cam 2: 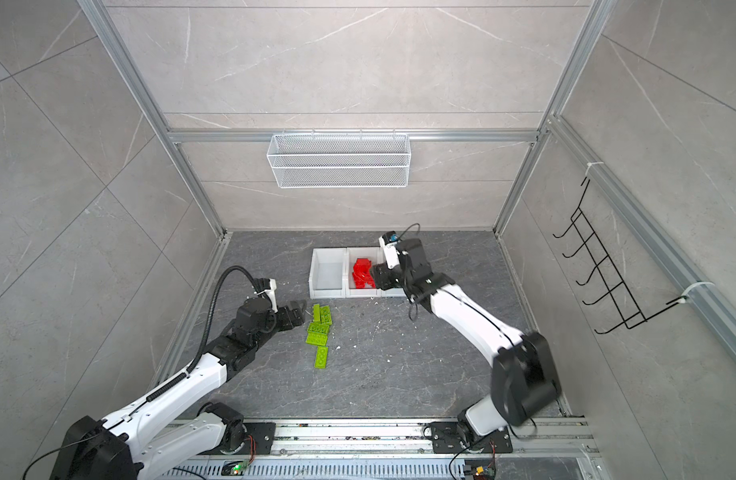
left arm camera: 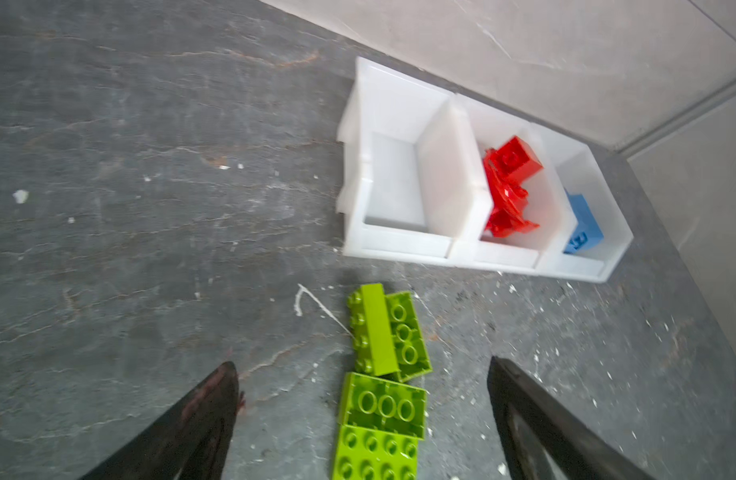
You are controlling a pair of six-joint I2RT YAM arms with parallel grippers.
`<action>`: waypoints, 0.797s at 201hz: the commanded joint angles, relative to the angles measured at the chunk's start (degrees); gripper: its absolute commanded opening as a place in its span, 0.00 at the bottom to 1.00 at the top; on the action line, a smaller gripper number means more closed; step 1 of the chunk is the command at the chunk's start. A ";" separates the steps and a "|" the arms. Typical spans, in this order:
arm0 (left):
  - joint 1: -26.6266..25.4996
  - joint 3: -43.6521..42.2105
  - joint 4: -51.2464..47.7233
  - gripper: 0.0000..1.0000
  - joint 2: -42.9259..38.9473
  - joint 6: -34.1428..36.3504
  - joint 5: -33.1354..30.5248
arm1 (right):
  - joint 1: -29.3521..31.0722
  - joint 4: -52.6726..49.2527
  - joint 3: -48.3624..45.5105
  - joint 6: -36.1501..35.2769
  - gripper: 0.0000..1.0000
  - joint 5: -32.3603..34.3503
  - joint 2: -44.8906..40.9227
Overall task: Sort the legos into containers by color
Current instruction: 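Grasp a lime-green brick with the left gripper while the right arm draws back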
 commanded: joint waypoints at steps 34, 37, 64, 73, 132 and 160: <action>-19.48 10.85 -24.30 0.95 13.36 -8.80 -19.72 | -0.37 22.77 -28.33 11.60 0.69 -3.64 -17.47; -19.83 11.49 -25.13 0.95 14.25 -9.48 -19.75 | -0.32 22.19 -28.78 11.78 0.69 -2.64 -18.28; -21.76 15.15 -29.45 0.95 20.55 -14.09 -18.25 | -0.34 19.40 -32.13 9.55 0.69 1.15 -24.90; -22.11 15.71 -30.18 0.94 21.70 -15.22 -17.92 | -0.33 19.48 -33.39 10.28 0.69 2.85 -26.69; -23.03 16.06 -30.54 0.93 23.96 -19.52 -16.52 | -0.23 21.70 -37.21 8.76 0.68 3.86 -25.07; -25.26 18.32 -32.55 0.92 25.66 -19.22 -19.01 | -0.20 23.08 -36.89 9.54 0.68 1.28 -22.68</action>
